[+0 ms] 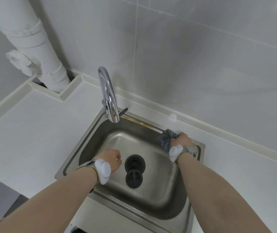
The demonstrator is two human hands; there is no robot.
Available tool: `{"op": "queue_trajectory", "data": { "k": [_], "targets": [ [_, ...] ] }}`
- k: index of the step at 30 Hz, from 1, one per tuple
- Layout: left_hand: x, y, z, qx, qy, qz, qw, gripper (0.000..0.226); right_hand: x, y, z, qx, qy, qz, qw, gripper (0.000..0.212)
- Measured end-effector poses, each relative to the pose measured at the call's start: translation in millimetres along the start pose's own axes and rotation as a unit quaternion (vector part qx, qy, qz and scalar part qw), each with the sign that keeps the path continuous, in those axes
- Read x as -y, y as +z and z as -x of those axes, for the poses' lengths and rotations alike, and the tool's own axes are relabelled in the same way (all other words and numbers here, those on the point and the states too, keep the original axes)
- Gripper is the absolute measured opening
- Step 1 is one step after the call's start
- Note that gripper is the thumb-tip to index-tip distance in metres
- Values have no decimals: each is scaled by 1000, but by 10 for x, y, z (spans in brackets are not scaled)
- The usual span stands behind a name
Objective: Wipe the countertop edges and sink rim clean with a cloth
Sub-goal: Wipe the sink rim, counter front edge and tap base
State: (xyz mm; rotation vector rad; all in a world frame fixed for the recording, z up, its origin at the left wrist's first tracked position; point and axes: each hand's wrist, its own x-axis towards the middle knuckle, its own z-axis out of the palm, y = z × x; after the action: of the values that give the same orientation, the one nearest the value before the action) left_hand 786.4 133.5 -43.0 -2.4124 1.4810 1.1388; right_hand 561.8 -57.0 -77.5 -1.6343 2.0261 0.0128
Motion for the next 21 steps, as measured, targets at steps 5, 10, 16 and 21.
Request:
{"op": "queue_trajectory", "data": {
  "k": [5,10,16,21],
  "targets": [
    [240,-90,14,1,-33,17,999,30,167,63,-7,19,-50,66,996,15],
    [318,-215,10,-15,-54,6,998,31,-283,-251,-7,9,-64,145,987,14],
    [147,-165,87,-13,-29,-6,999,30,-800,-450,300,-31,-48,131,990,17],
    [-87,-93,183,-13,25,-41,999,32,-1064,-293,596,29,-61,127,990,21]
  ]
}}
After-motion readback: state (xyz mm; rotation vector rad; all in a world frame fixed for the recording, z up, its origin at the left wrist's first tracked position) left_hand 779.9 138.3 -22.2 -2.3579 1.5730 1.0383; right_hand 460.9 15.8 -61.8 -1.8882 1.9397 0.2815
